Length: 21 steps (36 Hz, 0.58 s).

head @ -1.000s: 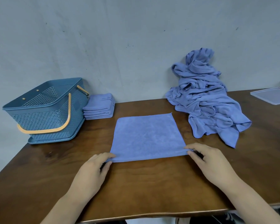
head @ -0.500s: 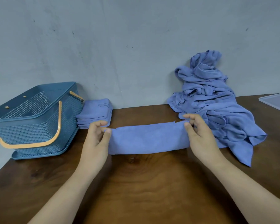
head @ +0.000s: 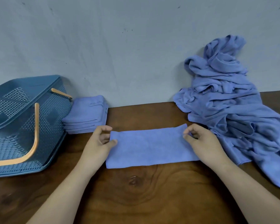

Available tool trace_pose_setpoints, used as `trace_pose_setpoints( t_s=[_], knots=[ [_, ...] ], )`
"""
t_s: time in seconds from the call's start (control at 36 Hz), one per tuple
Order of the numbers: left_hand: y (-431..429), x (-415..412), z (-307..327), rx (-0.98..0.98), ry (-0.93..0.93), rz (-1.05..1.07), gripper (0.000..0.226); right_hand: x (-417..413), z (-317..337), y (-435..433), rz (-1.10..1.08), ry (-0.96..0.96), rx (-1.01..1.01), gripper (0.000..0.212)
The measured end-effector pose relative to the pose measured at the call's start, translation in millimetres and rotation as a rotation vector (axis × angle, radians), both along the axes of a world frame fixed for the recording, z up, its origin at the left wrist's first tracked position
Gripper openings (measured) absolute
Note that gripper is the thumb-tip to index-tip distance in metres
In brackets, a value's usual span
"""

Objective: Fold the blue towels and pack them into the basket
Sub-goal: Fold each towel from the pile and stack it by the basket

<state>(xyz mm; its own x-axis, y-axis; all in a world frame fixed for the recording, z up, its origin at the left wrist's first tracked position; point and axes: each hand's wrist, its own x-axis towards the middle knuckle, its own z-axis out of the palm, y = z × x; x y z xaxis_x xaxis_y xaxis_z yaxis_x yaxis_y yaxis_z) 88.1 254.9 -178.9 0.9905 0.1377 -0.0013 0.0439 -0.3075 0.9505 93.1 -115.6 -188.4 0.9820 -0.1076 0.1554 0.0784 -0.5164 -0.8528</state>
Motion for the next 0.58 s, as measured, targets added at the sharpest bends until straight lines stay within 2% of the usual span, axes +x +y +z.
trace_pose_setpoints(
  t_s=[0.06, 0.33, 0.58],
  knots=[
    [-3.7, -1.9, -1.1, 0.087, -0.055, -0.024, 0.025, -5.5, -1.9, 2.5, -0.022, -0.028, -0.014, 0.013],
    [-8.8, 0.7, -7.8, 0.202, -0.106, 0.067, 0.028, -2.5, 1.9, 4.1, -0.075, -0.007, -0.085, 0.025],
    [-11.1, 3.7, 0.8, 0.283, -0.063, 0.077, 0.027, -1.9, 8.4, 10.7, -0.092, 0.015, -0.181, 0.027]
  ],
)
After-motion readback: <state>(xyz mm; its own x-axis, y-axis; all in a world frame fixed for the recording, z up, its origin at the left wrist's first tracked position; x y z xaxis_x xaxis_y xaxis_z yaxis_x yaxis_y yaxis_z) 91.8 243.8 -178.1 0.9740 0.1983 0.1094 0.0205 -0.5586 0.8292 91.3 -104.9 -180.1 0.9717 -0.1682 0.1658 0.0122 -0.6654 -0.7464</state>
